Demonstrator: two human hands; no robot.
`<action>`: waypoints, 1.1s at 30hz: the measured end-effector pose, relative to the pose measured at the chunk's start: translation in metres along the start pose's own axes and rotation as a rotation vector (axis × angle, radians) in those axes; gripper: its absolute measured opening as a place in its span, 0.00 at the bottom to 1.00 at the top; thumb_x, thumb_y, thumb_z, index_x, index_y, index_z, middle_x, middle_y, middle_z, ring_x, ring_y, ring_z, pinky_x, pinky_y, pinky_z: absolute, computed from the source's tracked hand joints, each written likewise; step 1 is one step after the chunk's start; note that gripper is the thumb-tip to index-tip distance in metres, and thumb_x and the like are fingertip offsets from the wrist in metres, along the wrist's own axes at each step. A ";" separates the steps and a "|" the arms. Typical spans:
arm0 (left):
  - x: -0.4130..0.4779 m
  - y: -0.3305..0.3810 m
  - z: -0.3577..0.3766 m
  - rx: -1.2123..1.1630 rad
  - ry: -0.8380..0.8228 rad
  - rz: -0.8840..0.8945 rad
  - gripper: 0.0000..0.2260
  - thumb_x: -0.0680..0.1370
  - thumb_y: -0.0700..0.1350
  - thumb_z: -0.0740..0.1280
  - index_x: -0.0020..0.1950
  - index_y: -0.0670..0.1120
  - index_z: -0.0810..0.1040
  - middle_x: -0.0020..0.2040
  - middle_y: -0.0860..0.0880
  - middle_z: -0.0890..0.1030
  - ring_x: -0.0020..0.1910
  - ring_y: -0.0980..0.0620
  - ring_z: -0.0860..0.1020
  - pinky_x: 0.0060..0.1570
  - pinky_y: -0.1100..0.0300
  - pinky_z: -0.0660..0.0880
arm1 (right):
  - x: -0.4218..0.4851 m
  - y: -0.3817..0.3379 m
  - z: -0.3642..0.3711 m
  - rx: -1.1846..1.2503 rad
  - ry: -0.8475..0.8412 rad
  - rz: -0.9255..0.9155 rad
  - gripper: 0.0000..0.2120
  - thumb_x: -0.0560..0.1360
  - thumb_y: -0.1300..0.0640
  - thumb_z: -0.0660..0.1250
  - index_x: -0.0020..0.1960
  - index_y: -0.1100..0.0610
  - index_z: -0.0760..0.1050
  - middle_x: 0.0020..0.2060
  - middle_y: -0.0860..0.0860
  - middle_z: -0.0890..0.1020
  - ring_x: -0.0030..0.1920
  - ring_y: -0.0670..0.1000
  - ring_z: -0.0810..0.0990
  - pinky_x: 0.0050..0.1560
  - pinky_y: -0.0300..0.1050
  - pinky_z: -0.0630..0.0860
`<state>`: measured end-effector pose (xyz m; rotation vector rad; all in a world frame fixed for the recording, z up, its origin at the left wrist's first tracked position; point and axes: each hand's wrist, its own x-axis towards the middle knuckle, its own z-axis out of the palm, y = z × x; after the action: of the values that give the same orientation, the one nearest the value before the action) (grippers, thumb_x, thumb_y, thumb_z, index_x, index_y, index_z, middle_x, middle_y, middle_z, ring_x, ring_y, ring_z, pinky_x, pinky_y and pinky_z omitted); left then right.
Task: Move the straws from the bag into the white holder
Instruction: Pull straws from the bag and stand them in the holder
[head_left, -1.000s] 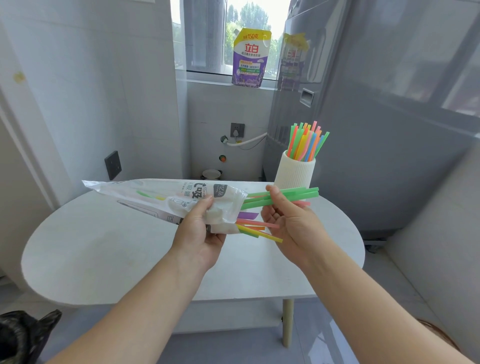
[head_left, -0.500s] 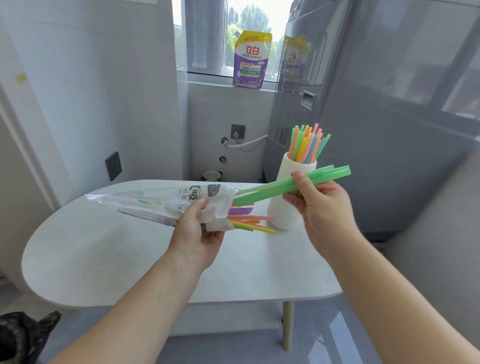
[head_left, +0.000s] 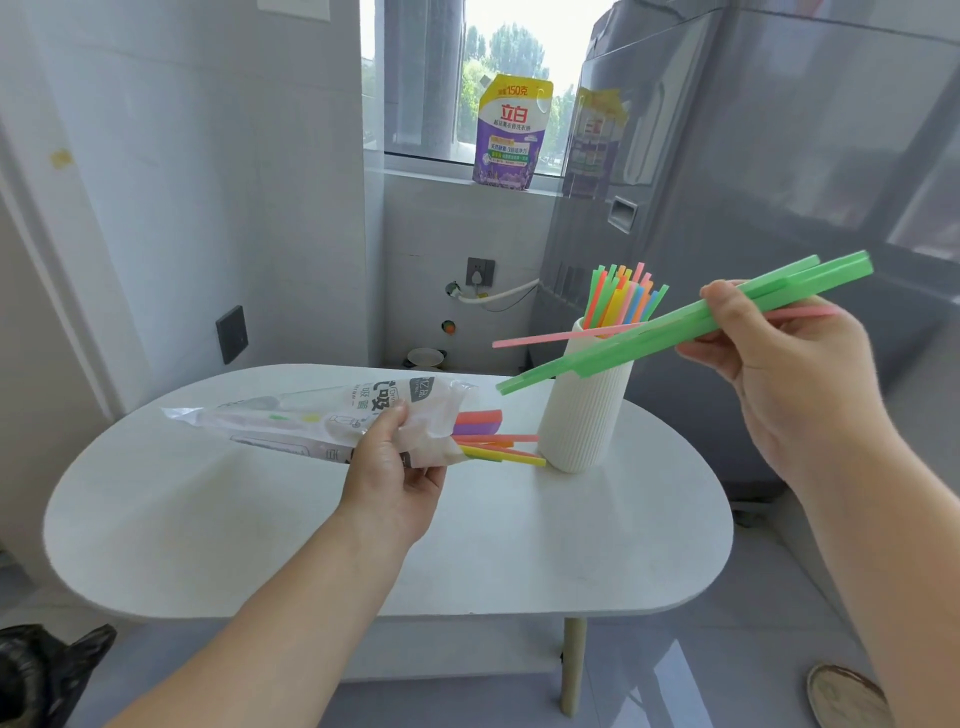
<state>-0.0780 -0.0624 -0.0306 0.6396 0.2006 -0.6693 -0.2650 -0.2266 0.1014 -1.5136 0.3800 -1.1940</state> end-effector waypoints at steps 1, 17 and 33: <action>0.000 -0.001 0.000 0.002 -0.001 0.001 0.13 0.80 0.43 0.70 0.64 0.49 0.78 0.35 0.50 0.87 0.33 0.53 0.86 0.28 0.62 0.80 | 0.002 -0.002 -0.001 -0.001 0.024 -0.003 0.10 0.78 0.61 0.72 0.38 0.55 0.84 0.32 0.48 0.86 0.38 0.50 0.88 0.42 0.41 0.84; -0.005 -0.017 0.006 0.054 -0.013 -0.002 0.21 0.80 0.42 0.71 0.72 0.51 0.73 0.59 0.46 0.85 0.44 0.50 0.88 0.29 0.60 0.81 | 0.049 -0.033 -0.025 -0.280 0.152 -0.118 0.06 0.74 0.57 0.75 0.39 0.55 0.81 0.27 0.47 0.81 0.33 0.49 0.85 0.39 0.45 0.85; 0.000 -0.015 0.003 0.049 0.002 -0.001 0.22 0.79 0.42 0.71 0.73 0.51 0.73 0.60 0.45 0.85 0.41 0.50 0.88 0.26 0.60 0.80 | 0.068 -0.043 -0.007 -0.402 0.188 -0.178 0.08 0.75 0.55 0.74 0.41 0.58 0.80 0.33 0.53 0.81 0.34 0.50 0.87 0.37 0.45 0.85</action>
<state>-0.0877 -0.0729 -0.0356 0.6874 0.1872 -0.6762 -0.2561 -0.2679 0.1699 -1.8115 0.6521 -1.4691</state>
